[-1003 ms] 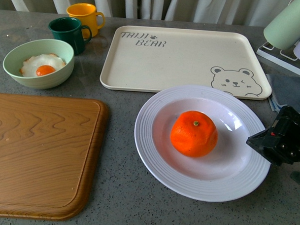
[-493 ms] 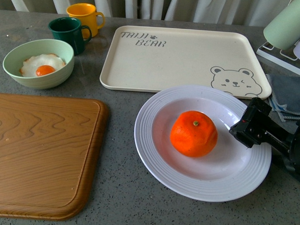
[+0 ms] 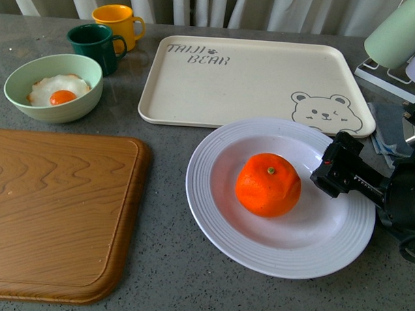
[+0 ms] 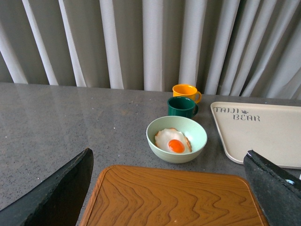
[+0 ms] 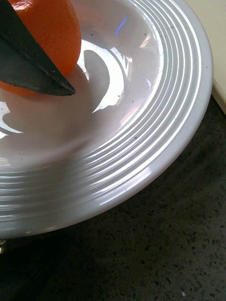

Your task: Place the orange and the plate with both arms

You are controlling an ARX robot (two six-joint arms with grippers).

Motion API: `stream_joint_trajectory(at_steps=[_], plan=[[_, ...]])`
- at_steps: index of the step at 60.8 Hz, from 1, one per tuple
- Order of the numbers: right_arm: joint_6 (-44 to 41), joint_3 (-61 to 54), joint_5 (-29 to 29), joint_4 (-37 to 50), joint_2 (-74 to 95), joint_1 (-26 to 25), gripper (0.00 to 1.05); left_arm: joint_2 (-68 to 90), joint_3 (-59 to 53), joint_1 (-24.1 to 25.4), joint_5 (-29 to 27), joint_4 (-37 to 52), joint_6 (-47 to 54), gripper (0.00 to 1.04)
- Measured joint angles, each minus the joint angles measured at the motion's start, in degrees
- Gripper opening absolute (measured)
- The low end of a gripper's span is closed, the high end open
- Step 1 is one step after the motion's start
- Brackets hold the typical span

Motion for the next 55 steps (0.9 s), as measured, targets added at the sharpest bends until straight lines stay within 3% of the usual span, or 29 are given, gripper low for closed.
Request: stream_joint_trajectory(at_steps=[7, 19, 26, 39, 55], plan=[[-0.1, 0.5, 0.2, -0.2, 0.7, 0.3, 0.74, 0.0, 0.0, 0.0, 0.0, 0.0, 0.0, 0.96], [-0.1, 1.4, 0.5, -0.7, 1.6, 0.5, 0.69, 0.0, 0.0, 0.0, 0.0, 0.0, 0.0, 0.96], [0.0, 1.7, 0.8, -0.9, 2.4, 0.5, 0.49, 0.0, 0.0, 0.0, 0.0, 0.0, 0.0, 0.96], [1.9, 1.7, -1.8, -1.1, 2.4, 0.5, 0.24, 0.0, 0.0, 0.0, 0.0, 0.0, 0.0, 0.96], [4.2, 1.3, -3.5, -1.2, -0.6, 0.4, 0.13, 0.0, 0.0, 0.0, 0.0, 0.0, 0.0, 0.96]])
